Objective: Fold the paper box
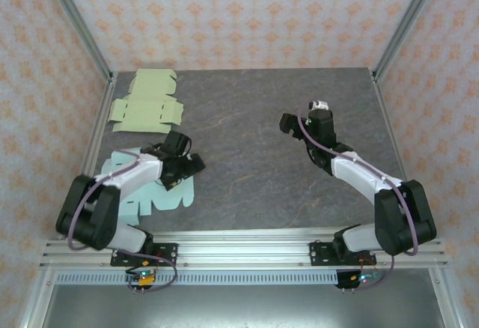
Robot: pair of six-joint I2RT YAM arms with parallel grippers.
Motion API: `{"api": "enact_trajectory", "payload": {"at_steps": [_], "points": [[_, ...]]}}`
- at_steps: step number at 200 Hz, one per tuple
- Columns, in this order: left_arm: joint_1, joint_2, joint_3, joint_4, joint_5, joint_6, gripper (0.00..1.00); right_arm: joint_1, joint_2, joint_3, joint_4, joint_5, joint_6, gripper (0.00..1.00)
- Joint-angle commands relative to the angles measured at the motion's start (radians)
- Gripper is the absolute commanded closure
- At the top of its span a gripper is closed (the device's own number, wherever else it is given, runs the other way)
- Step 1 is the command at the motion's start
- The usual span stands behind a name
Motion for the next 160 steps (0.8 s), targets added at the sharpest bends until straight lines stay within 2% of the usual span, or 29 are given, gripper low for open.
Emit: {"api": "enact_trajectory", "payload": {"at_steps": [1, 15, 28, 44, 56, 69, 85, 101, 130, 145, 160], "points": [[-0.063, 0.123, 0.108, 0.137, 0.165, 0.060, 0.00, 0.004, -0.031, 0.028, -0.028, 0.072, 0.007, 0.01], [-0.103, 0.134, 0.190, 0.060, 0.127, 0.106, 0.00, 0.005, -0.044, 0.041, -0.063, 0.096, -0.001, 0.01], [-0.131, 0.093, 0.212, 0.082, 0.127, 0.126, 0.00, 0.004, -0.061, 0.047, -0.086, 0.105, 0.001, 0.01], [-0.143, 0.105, 0.240, 0.192, 0.246, 0.111, 0.00, 0.004, -0.074, 0.030, -0.071, 0.118, 0.014, 0.01], [-0.162, 0.160, 0.322, 0.168, 0.304, 0.105, 0.00, 0.003, -0.071, 0.015, -0.047, 0.140, 0.036, 0.01], [-0.202, 0.119, 0.367, 0.102, 0.173, 0.095, 0.00, 0.004, -0.055, 0.026, -0.053, 0.130, 0.068, 0.01], [-0.204, -0.010, 0.343, 0.011, -0.043, 0.076, 0.00, 0.005, -0.022, 0.069, -0.074, -0.034, 0.058, 0.01], [-0.140, -0.105, 0.331, -0.163, -0.216, 0.099, 0.00, 0.030, 0.012, 0.087, -0.068, -0.156, 0.028, 0.00], [0.101, -0.190, 0.243, -0.400, -0.347, 0.156, 0.00, 0.075, 0.062, 0.071, -0.063, -0.137, 0.016, 0.00], [0.234, -0.222, 0.171, -0.426, -0.330, 0.183, 0.00, 0.079, 0.085, 0.072, -0.046, -0.154, 0.030, 0.00], [0.295, -0.255, 0.071, -0.309, -0.245, 0.228, 0.00, 0.085, 0.105, 0.080, -0.038, -0.151, 0.031, 0.00]]}}
